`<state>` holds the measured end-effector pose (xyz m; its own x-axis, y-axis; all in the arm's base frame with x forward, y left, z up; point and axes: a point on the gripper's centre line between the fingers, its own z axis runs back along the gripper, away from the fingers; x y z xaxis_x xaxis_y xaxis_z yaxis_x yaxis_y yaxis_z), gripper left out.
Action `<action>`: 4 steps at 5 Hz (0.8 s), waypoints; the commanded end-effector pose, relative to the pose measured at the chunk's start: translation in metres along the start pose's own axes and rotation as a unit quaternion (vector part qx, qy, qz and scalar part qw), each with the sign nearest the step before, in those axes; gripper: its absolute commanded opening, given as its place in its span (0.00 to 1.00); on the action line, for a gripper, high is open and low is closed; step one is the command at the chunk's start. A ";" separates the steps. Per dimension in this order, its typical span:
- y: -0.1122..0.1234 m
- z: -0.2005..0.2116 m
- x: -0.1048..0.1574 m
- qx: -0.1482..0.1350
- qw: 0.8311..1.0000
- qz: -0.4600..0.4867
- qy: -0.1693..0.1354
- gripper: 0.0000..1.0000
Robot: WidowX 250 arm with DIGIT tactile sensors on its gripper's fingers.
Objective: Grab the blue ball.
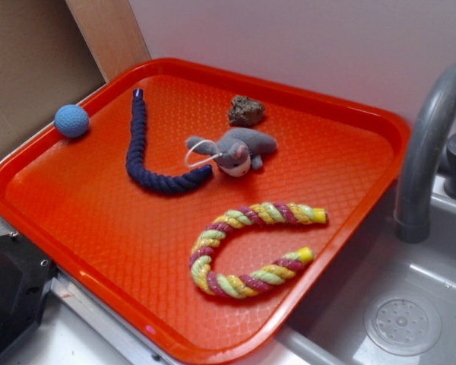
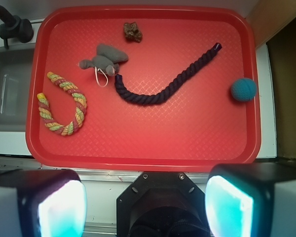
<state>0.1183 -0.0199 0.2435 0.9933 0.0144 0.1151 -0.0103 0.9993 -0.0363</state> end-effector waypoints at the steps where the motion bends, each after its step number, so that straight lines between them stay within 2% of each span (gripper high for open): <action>1: 0.000 0.000 0.000 0.000 1.000 0.000 0.000 1.00; 2: 0.037 -0.039 0.037 0.055 0.991 0.119 0.005 1.00; 3: 0.068 -0.056 0.048 0.061 0.968 0.242 -0.036 1.00; 4: 0.100 -0.091 0.058 0.047 0.929 0.363 -0.056 1.00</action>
<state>0.1892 0.0697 0.1486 0.7144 0.6767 0.1783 -0.6808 0.7310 -0.0466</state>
